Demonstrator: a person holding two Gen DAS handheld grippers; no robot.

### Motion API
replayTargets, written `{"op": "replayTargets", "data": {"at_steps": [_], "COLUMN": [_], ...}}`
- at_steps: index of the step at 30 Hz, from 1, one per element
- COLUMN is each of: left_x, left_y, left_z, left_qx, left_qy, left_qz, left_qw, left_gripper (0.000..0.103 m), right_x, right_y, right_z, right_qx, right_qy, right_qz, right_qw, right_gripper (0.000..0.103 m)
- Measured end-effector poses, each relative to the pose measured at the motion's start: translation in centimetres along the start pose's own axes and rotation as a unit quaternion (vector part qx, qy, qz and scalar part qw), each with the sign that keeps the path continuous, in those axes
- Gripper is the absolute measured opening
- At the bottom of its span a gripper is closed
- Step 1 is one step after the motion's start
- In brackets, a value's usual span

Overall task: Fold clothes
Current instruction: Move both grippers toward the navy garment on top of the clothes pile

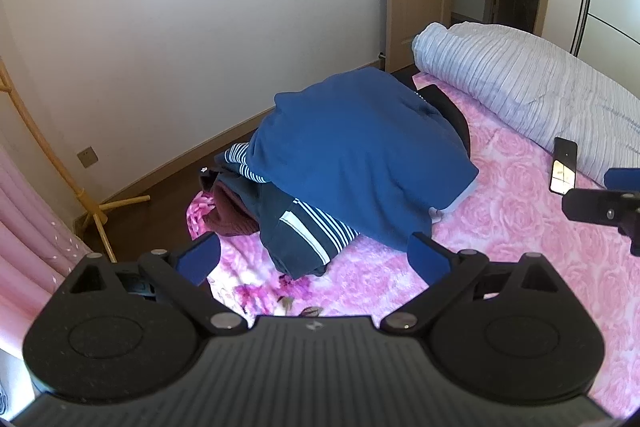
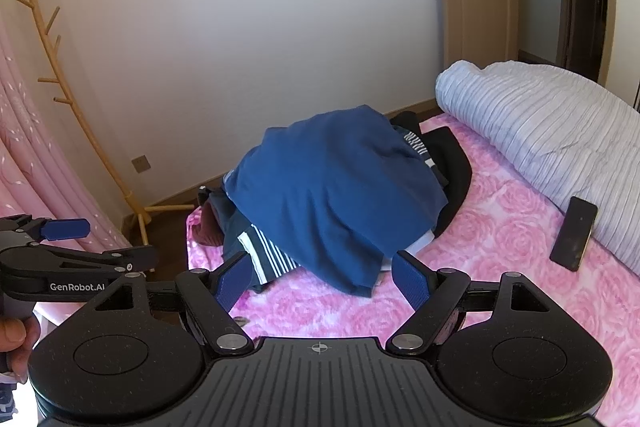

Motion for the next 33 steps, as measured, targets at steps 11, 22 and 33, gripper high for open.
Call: {"op": "replayTargets", "data": {"at_steps": [11, 22, 33], "left_x": [0.3, -0.1, 0.0], "left_y": [0.1, 0.4, 0.6], "left_z": [-1.3, -1.4, -1.3], "left_qx": [-0.005, -0.017, -0.021], "left_qy": [-0.008, -0.008, -0.008], "left_qz": [-0.01, -0.013, -0.011], "left_qw": [0.9999, 0.9997, 0.9997], "left_gripper": [0.098, 0.098, 0.098], "right_x": [-0.3, -0.5, -0.8], "right_y": [0.0, 0.6, 0.9], "right_z": [-0.6, -1.2, -1.5], "right_qx": [-0.003, -0.012, -0.021], "right_qy": [-0.011, -0.019, -0.024], "right_qz": [-0.006, -0.009, -0.007], "right_qw": [1.0, 1.0, 0.999], "right_gripper": [0.08, 0.08, 0.08]}}
Point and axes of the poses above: each gripper's, at about its wrist camera, not at the fingertips, and y roughly the way its jaws point, x to its right, z to its top, the point moved 5 cm from there along y, roughly the way its jaws point, and after that the axes turned 13 degrees about -z, right-handed, at the moved point
